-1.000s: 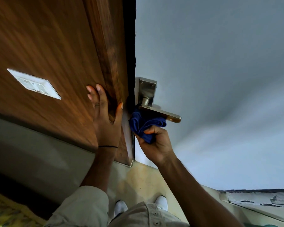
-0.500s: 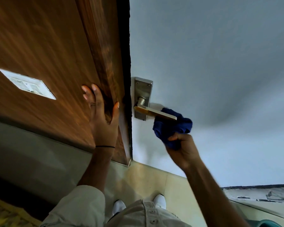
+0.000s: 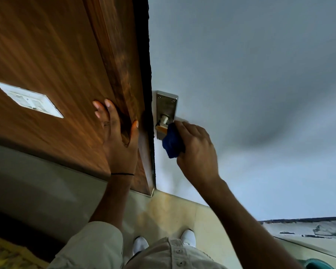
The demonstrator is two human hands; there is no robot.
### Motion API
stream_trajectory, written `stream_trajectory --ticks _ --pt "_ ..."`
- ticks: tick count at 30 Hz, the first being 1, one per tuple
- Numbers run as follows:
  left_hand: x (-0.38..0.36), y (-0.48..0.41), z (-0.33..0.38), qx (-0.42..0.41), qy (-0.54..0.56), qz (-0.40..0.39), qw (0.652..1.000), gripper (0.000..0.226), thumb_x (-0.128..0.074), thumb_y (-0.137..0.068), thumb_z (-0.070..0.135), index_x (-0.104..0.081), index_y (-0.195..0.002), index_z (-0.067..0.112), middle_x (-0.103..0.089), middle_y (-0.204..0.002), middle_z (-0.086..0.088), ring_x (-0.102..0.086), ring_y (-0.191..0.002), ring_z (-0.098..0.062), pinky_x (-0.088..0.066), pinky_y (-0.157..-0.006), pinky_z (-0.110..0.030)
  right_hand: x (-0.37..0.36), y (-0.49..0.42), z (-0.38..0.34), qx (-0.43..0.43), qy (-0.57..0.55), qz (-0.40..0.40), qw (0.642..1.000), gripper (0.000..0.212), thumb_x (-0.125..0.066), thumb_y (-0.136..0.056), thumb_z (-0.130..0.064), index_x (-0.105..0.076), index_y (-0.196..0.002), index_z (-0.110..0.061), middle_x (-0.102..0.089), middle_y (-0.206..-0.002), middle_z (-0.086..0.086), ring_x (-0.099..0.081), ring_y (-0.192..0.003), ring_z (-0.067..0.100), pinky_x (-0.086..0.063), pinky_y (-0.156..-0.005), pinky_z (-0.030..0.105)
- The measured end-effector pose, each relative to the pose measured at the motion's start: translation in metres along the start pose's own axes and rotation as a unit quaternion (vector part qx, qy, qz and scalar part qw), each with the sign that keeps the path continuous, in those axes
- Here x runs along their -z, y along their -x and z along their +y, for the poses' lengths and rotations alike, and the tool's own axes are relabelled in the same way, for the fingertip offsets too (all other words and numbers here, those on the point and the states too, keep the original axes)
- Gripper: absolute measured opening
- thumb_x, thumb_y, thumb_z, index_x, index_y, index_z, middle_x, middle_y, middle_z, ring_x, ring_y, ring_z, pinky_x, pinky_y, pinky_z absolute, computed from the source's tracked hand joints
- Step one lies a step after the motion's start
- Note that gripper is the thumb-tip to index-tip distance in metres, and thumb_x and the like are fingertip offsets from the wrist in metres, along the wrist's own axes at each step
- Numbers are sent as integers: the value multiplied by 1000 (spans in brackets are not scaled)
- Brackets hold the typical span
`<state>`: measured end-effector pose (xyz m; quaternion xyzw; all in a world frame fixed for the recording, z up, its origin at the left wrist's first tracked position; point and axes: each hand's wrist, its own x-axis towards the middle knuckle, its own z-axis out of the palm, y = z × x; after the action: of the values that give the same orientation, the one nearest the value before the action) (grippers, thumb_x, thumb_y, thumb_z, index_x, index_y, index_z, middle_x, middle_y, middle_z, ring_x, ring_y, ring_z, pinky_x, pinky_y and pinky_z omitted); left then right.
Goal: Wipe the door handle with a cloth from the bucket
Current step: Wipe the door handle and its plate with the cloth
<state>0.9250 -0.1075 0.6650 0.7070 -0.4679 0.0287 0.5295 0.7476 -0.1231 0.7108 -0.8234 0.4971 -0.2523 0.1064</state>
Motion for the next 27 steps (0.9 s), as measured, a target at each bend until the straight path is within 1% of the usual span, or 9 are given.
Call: stream_trajectory --ticks 3,5,8,11,14,16,19,23,27 --pt "-1 1 -1 -4 1 4 1000 76 -62 -96 28 -18 -153 5 -12 -161 -23 -12 -151 -33 -29 -118 -51 22 12 23 -5 -28 -12 1000 40 -51 -68 -6 -64 -103 -22 -69 -95 -5 -62 -88 21 -49 -73 26" --pt "-4 1 -3 -4 -2 11 1000 74 -61 -97 29 -18 -152 4 -13 -161 -24 -13 -150 -34 -29 -117 -52 30 16 30 -25 -40 -17 999 28 -43 -73 -8 -61 -89 -24 -66 -82 -9 -60 -76 17 -49 -65 26" --pt "-7 2 -6 -8 -11 16 1000 74 -58 -98 34 -17 -153 7 -13 -161 -22 -13 -151 -32 -31 -115 -54 24 11 19 -35 14 -5 999 18 -52 -70 -8 -61 -81 -19 -67 -80 -2 -59 -73 24 -45 -60 27" --pt "-8 1 -12 -12 -26 18 999 74 -56 -98 37 -14 -154 11 -13 -162 -20 -13 -151 -30 -32 -114 -56 3 -8 -9 -19 57 -6 998 28 -67 -68 -4 -66 -96 -10 -71 -91 10 -63 -83 35 -49 -67 35" --pt "-9 0 -16 -20 -53 18 998 75 -54 -98 42 -12 -154 14 -14 -162 -20 -13 -151 -29 -31 -114 -57 -10 -20 -33 -13 80 -4 997 37 -69 -72 -1 -66 -109 -3 -71 -102 17 -66 -91 39 -54 -76 41" --pt "-7 0 -16 -19 -42 17 999 75 -57 -98 40 -15 -154 12 -15 -161 -20 -14 -151 -29 -33 -113 -57 -9 -14 -31 3 88 -8 996 52 -73 -70 0 -62 -121 -2 -69 -114 18 -65 -102 38 -54 -85 42" --pt "-5 2 -10 -17 -16 20 1000 73 -61 -96 32 -21 -152 6 -17 -160 -24 -15 -150 -31 -31 -116 -53 2 1 -9 41 65 -24 997 75 -72 -66 5 -53 -137 -6 -60 -135 13 -56 -122 32 -47 -101 41" --pt "-5 3 -6 -11 -3 26 1000 71 -62 -96 28 -24 -151 3 -19 -159 -25 -17 -149 -34 -32 -116 -51 4 5 -1 46 29 -13 998 84 -71 -59 10 -53 -138 -7 -58 -138 12 -54 -126 31 -46 -102 39" --pt "-7 2 -8 -10 -12 27 1000 71 -60 -97 32 -23 -152 6 -19 -159 -23 -19 -149 -33 -36 -112 -55 -10 -9 -17 64 14 -28 998 78 -71 -63 8 -53 -138 -7 -56 -140 14 -52 -130 32 -40 -109 43"
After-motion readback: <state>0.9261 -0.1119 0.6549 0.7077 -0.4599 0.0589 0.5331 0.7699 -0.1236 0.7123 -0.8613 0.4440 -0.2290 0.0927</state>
